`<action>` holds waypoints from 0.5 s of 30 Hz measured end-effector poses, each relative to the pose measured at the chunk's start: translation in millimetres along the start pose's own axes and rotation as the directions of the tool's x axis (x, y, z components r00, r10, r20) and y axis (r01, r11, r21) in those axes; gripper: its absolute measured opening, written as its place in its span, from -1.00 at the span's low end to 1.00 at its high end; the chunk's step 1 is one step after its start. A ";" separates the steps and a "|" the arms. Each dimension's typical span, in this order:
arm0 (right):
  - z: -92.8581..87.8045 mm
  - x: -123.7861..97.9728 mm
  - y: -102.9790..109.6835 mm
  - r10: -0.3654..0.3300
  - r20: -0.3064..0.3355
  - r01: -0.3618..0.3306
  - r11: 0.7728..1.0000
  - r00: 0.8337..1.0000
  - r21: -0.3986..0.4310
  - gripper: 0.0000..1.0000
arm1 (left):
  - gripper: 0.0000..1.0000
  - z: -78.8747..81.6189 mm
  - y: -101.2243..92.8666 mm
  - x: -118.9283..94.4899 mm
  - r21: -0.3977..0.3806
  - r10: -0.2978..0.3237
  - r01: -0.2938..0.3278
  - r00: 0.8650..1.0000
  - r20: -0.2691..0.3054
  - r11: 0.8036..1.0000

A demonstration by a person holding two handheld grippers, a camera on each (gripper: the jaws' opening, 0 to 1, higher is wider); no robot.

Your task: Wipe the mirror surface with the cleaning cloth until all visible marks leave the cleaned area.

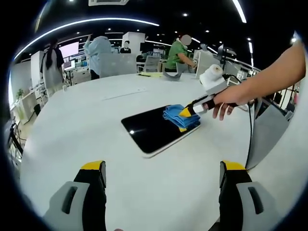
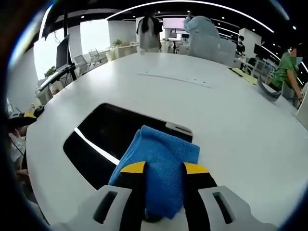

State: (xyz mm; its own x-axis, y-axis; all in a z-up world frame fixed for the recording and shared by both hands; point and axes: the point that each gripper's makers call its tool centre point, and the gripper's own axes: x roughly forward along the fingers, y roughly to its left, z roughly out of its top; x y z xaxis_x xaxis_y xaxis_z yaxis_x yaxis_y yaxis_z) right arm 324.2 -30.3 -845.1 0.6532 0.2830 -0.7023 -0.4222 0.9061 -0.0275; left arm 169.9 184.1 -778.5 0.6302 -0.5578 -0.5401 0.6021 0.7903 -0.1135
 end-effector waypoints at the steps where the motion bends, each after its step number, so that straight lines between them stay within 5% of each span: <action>1: 0.8 0.7 -0.5 -0.002 0.000 0.002 1.000 1.000 0.002 -0.49 | 0.99 -0.5 0.5 0.2 0.000 0.001 -0.001 1.000 -0.002 1.000; 15: 6.3 6.3 -4.5 -0.005 -0.002 0.005 1.000 1.000 0.008 -0.49 | 0.99 -1.1 4.1 0.2 -0.014 0.006 -0.006 1.000 0.001 1.000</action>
State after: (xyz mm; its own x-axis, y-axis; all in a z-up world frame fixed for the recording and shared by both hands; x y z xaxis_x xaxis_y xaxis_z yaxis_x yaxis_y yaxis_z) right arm 334.2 -30.6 -845.0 0.6537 0.2779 -0.7039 -0.4143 0.9098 -0.0256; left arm 171.9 187.6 -780.1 0.6346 -0.5533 -0.5396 0.5915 0.7971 -0.1217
